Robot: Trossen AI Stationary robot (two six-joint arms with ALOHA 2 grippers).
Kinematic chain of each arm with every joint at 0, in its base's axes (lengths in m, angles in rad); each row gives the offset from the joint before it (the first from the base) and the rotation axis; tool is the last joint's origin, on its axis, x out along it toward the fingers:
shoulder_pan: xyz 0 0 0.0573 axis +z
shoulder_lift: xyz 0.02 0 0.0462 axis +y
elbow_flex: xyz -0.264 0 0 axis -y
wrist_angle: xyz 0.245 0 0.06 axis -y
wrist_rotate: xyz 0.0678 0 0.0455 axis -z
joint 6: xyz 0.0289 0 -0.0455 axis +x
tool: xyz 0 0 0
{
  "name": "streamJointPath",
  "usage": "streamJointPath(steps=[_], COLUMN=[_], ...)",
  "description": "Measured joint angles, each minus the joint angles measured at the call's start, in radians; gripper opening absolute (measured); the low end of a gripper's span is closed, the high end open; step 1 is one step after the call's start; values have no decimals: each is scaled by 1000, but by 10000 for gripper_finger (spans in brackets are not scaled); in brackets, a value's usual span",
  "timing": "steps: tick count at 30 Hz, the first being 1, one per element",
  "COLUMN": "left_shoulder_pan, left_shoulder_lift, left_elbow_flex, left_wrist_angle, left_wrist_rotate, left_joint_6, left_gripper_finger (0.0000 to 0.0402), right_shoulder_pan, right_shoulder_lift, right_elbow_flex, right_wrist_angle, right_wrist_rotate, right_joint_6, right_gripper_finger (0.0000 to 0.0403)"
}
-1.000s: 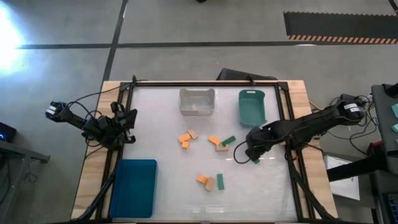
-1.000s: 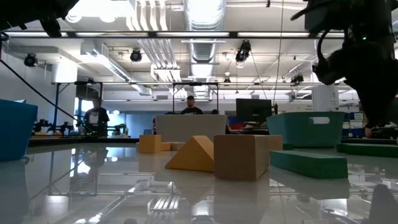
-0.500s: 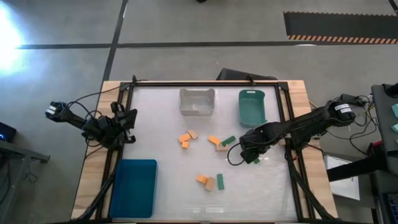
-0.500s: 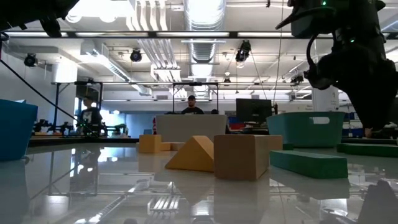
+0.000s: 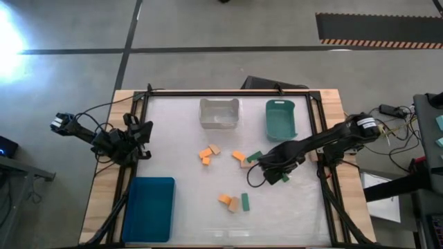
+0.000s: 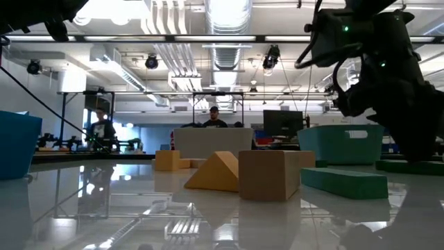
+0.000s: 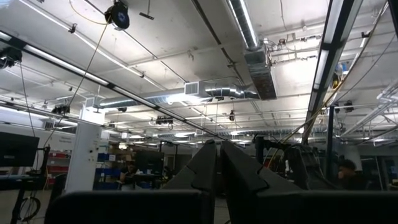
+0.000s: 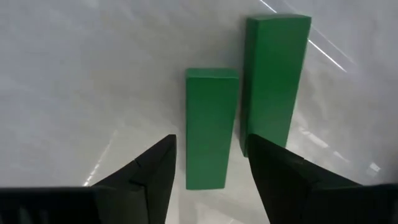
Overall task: Sort & place blocks by color
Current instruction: Put the green block into the green bin
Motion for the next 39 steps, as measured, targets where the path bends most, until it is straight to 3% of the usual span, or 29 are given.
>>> streamJointPath(steps=[17, 27, 39], left_shoulder_pan=[0, 0, 0], left_shoulder_lift=[0, 0, 7], left_elbow_flex=[0, 0, 0], left_wrist_angle=[0, 0, -1], left_wrist_rotate=[-2, -2, -3], left_joint_6=[0, 0, 0], left_gripper_finger=[5, 5, 5], right_shoulder_pan=[15, 15, 15], right_shoulder_lift=[165, 158, 132], right_elbow_flex=[122, 125, 124], right_wrist_angle=[6, 6, 1], right_wrist_rotate=[2, 9, 12], right_joint_6=[-115, -122, -153], right_gripper_finger=[147, 101, 103])
